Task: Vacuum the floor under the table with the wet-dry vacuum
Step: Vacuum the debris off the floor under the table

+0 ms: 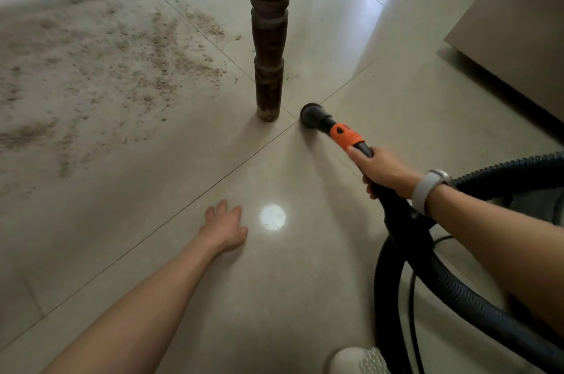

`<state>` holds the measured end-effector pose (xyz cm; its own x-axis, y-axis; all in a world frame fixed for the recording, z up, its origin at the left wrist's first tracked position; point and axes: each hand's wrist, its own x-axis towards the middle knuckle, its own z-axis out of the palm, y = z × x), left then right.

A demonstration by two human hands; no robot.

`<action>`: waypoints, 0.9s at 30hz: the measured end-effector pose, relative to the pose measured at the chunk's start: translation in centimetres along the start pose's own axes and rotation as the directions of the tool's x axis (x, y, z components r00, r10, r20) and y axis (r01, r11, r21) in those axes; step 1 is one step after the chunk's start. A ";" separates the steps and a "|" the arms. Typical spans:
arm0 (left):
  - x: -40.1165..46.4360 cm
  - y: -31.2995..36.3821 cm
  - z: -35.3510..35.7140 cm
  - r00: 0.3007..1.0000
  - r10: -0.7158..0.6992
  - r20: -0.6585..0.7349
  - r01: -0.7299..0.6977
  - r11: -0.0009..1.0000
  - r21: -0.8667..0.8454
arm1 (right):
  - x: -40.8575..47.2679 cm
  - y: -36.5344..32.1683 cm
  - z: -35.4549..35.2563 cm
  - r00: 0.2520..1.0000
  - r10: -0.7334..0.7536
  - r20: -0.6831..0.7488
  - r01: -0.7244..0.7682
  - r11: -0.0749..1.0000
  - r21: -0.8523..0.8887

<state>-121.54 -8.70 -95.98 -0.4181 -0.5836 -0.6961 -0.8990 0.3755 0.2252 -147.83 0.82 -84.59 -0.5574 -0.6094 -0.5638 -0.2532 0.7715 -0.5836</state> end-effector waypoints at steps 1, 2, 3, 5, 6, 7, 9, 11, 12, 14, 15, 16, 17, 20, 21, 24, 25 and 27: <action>-0.1 0.2 0.1 1.000 -0.003 -0.003 0.003 1.000 -0.005 | 0.4 -0.1 -0.2 1.000 0.026 -0.008 -0.026 0.998 0.053; -0.2 0.3 0.1 1.000 -0.005 -0.008 0.005 1.000 -0.006 | 0.5 -0.1 -0.1 0.999 0.047 -0.003 -0.047 0.995 0.083; -0.2 0.3 0.1 1.000 -0.004 -0.016 0.004 1.000 -0.006 | 0.5 -0.2 0.1 0.998 0.063 0.008 -0.063 0.994 0.086; -0.4 0.3 0.3 0.999 -0.002 -0.033 0.001 1.000 -0.013 | -0.8 -0.1 0.7 0.996 0.089 0.019 -0.090 0.995 0.048; -0.4 0.3 0.3 0.999 0.000 -0.042 0.000 1.000 -0.015 | -1.9 0.0 0.9 0.995 0.093 0.026 -0.094 0.995 0.040; -0.4 0.3 0.4 0.999 0.000 -0.050 -0.001 1.000 -0.016 | -3.1 0.5 1.0 0.994 0.095 0.044 -0.097 0.994 0.046; -0.2 0.6 0.6 0.997 0.001 -0.073 -0.002 1.000 -0.011 | -5.8 1.8 1.3 0.988 0.093 0.125 -0.101 0.993 0.059; 0.3 1.3 0.7 0.994 0.012 -0.105 -0.011 1.000 0.005 | -8.3 3.4 1.8 0.968 0.086 0.235 -0.087 0.996 -0.006; 0.6 1.8 0.7 0.993 0.020 -0.116 -0.019 1.000 0.011 | -9.2 4.2 2.0 0.958 0.080 0.276 -0.068 0.996 -0.051; 1.1 2.7 0.5 0.991 0.037 -0.130 -0.035 0.999 0.015 | -9.6 5.1 2.0 0.961 0.056 0.272 -0.030 0.995 -0.097; 1.2 3.0 0.4 0.990 0.047 -0.132 -0.045 0.999 0.016 | -9.3 5.3 1.7 0.973 0.051 0.225 -0.032 0.996 -0.088; 1.2 3.4 0.4 0.990 0.058 -0.130 -0.056 0.998 0.019 | -9.0 5.5 1.3 0.985 0.057 0.163 -0.048 0.997 -0.056; 1.2 3.5 0.5 0.990 0.073 -0.124 -0.070 0.997 0.025 | -8.7 5.6 0.9 0.993 0.069 0.094 -0.069 0.998 -0.004; 0.9 3.6 1.3 0.988 0.121 -0.095 -0.116 0.991 0.061 | -8.9 6.0 0.5 0.993 0.116 0.002 -0.115 0.987 0.113; 0.8 3.5 1.5 0.988 0.130 -0.088 -0.123 0.990 0.075 | -9.3 6.1 0.9 0.992 0.121 0.043 -0.125 0.985 0.119; 1.2 2.7 1.4 0.987 0.138 -0.082 -0.130 0.987 0.092 | -10.4 5.9 2.7 0.961 0.091 0.262 -0.121 0.987 0.102; 1.4 2.4 1.2 0.988 0.130 -0.084 -0.123 0.989 0.084 | -10.5 5.8 3.1 0.949 0.067 0.309 -0.092 0.993 0.069; 1.6 1.4 0.8 0.992 0.103 -0.078 -0.097 0.992 0.077 | -10.1 5.4 3.3 0.945 0.035 0.324 -0.036 0.999 -0.003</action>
<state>-123.33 -8.50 -97.33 -0.5173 -0.5960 -0.6141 -0.8415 0.4848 0.2384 -141.02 10.56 -84.00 -0.2794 -0.6083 -0.7429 -0.2354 0.7935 -0.5612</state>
